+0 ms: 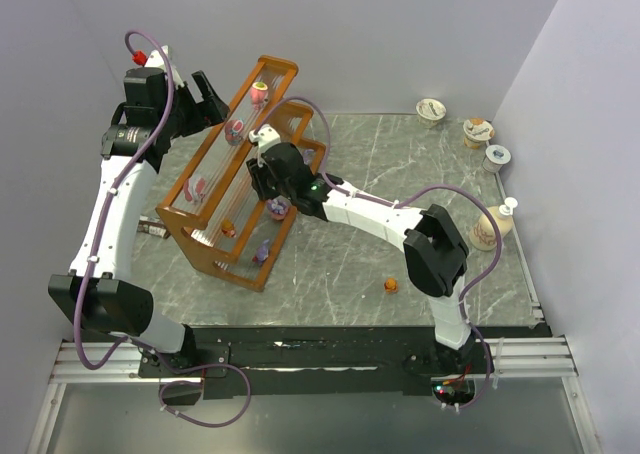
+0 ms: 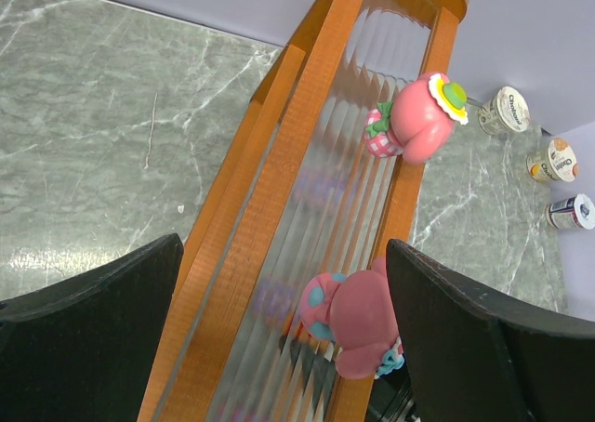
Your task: Place and organize the plastic toys onto the shelf
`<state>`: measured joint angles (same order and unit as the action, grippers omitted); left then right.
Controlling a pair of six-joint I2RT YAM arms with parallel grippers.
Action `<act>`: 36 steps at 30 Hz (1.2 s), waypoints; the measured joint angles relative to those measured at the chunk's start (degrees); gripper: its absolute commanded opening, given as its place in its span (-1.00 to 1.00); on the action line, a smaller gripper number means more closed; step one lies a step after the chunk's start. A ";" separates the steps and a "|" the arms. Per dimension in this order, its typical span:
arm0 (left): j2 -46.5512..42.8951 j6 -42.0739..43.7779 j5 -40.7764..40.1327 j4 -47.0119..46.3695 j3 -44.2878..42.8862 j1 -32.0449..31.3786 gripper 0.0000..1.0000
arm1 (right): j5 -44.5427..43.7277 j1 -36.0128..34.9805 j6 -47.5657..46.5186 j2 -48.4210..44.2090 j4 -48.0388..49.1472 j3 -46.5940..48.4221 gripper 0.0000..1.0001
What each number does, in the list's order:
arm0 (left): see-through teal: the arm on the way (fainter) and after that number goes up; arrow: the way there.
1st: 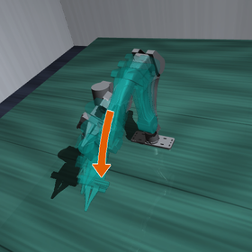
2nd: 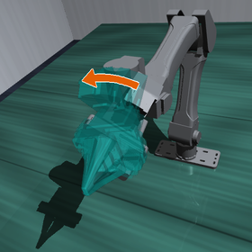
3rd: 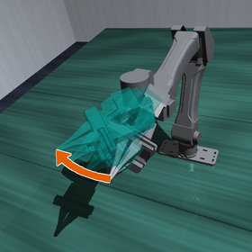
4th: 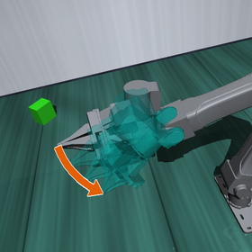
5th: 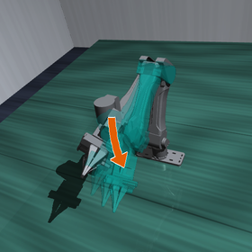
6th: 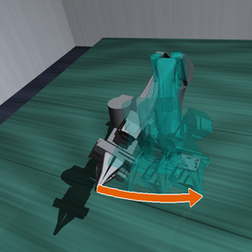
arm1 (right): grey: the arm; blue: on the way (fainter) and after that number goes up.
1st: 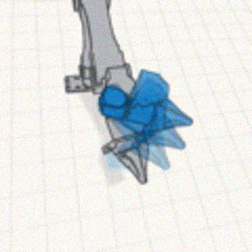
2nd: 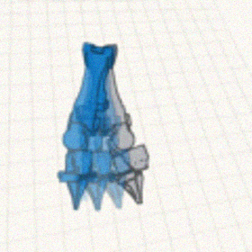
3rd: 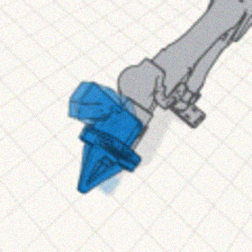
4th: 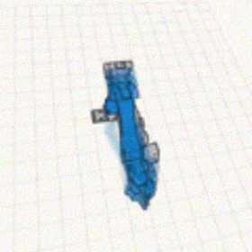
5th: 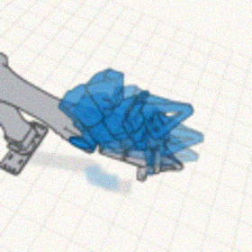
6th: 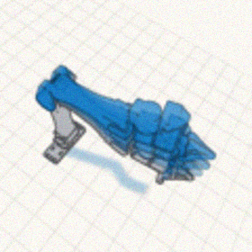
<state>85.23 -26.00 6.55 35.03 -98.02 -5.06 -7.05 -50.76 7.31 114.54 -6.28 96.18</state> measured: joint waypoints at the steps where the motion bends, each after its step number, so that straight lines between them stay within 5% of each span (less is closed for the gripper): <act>1: 0.00 0.00 0.00 0.00 0.00 0.00 0.93 | 0.02 0.00 -0.13 0.00 0.22 -0.13 -0.74; 36: 0.00 0.00 -0.37 0.22 0.00 0.00 0.93 | 1.84 0.46 0.55 -0.44 2.89 -1.99 -0.25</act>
<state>85.23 -26.00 6.17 35.24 -98.02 -5.06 -5.21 -50.30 7.86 114.10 -3.40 94.19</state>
